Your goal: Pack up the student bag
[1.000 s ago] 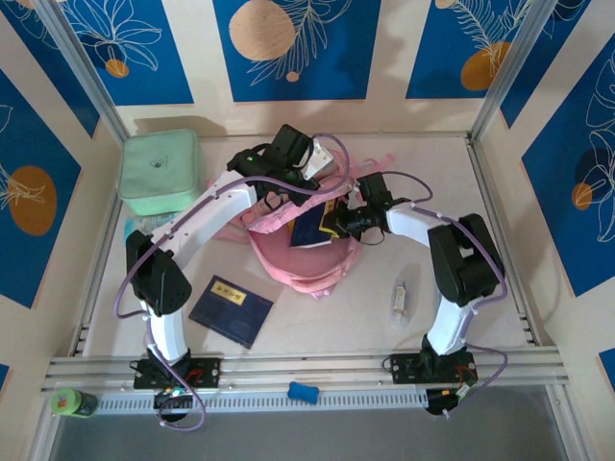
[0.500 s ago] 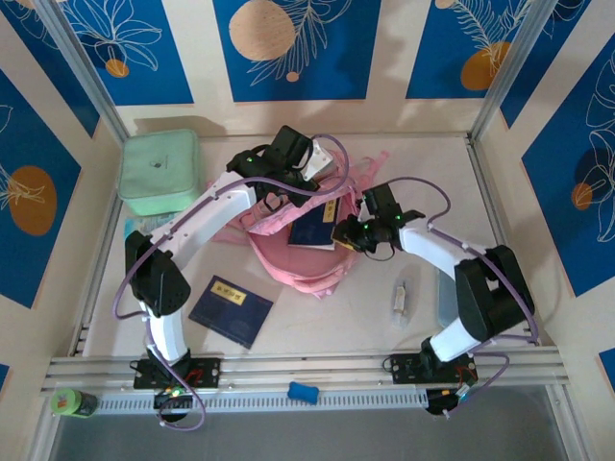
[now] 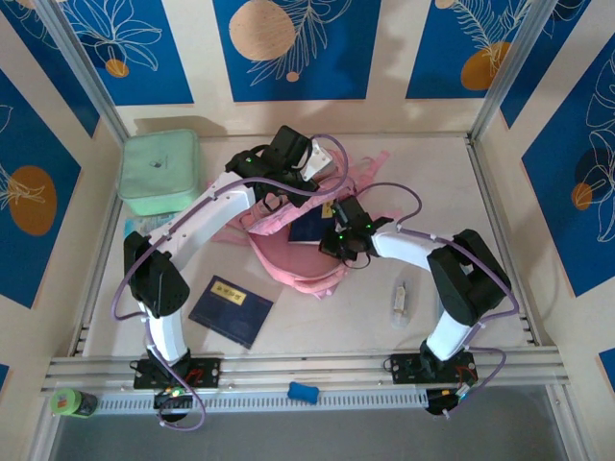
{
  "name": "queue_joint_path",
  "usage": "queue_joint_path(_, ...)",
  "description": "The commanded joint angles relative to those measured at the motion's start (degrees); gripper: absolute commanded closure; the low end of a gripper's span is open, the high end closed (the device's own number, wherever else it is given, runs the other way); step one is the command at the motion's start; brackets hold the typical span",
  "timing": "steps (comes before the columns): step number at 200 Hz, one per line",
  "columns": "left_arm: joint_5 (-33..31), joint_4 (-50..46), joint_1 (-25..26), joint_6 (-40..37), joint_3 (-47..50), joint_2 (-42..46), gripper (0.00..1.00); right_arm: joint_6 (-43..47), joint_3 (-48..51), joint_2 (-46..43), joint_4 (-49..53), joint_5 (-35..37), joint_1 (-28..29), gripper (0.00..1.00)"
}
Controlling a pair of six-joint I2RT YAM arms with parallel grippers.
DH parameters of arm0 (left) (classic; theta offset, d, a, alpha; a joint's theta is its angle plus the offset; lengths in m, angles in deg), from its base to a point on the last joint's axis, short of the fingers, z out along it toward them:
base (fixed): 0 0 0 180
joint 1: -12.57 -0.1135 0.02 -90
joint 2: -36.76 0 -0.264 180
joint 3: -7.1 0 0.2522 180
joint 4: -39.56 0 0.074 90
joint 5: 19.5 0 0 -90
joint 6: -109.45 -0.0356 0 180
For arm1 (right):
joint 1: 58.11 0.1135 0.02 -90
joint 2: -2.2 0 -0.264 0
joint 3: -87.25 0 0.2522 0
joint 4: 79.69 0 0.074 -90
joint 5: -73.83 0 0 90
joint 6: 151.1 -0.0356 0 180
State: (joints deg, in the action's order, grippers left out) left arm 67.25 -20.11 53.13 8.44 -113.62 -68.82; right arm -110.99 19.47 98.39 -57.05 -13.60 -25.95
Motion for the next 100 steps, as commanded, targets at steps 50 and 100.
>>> queue_joint_path(50, 1.6, 5.1, 0.4, -0.7, -1.6, 3.9, 1.0, -2.7, -5.5, 4.1, -9.8, 1.9, -4.6, 1.0)
queue_joint_path(100, 0.8, 5.2, 0.4, -1.0, -0.9, 3.2, 1.0, -3.6, -1.6, -2.9, -8.0, -0.8, -5.2, 1.0)
